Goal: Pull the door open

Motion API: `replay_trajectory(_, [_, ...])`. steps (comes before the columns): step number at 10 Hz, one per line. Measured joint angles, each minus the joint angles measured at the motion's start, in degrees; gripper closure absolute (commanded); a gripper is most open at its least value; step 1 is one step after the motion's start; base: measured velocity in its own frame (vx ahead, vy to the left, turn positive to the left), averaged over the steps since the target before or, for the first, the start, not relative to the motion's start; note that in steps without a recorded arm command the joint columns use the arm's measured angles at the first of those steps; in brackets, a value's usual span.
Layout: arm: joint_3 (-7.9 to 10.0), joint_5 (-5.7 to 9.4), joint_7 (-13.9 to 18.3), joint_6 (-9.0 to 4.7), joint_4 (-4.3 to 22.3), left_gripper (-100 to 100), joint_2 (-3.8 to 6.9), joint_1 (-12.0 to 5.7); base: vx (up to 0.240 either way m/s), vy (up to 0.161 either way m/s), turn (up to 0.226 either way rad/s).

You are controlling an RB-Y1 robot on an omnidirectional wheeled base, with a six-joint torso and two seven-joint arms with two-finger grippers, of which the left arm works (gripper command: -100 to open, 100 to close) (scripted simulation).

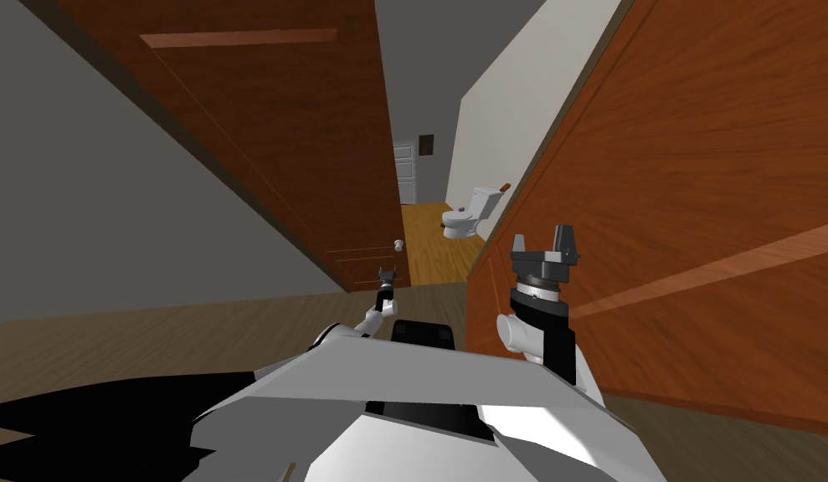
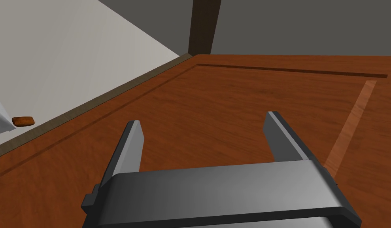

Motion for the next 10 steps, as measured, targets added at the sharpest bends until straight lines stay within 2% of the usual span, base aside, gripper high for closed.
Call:
replay_trajectory(1, [0.01, -0.07, 0.46, -1.15, 2.3, -100, -0.96, -1.27, 0.195, 0.006, -0.267])
replay_trajectory(2, [0.03, -0.17, 0.9, -2.08, 3.89, -100, -1.87, -2.26, 0.138, -0.011, -0.076])
replay_trajectory(3, [-0.02, -0.28, 0.91, -2.05, 3.19, -100, -2.24, -1.84, 0.038, -0.006, 0.035])
replay_trajectory(4, [-0.07, -0.34, 0.62, -1.43, 1.71, -100, -2.33, -1.03, 0.012, -0.002, 0.008])
replay_trajectory(5, [-0.07, -0.34, 0.54, -1.27, 1.54, -100, -2.33, -0.96, -0.102, 0.022, 0.214])
replay_trajectory(6, [-0.12, -0.45, 0.42, -0.56, -0.08, -100, -1.29, -0.09, -0.149, 0.008, 0.086])
replay_trajectory(9, [0.06, -0.49, 0.46, -0.29, 0.57, -100, 0.66, -0.54, -0.108, -0.007, 0.096])
replay_trajectory(10, [0.14, -0.49, 0.78, -0.37, 1.31, -100, 1.72, -1.04, -0.024, -0.008, 0.096])
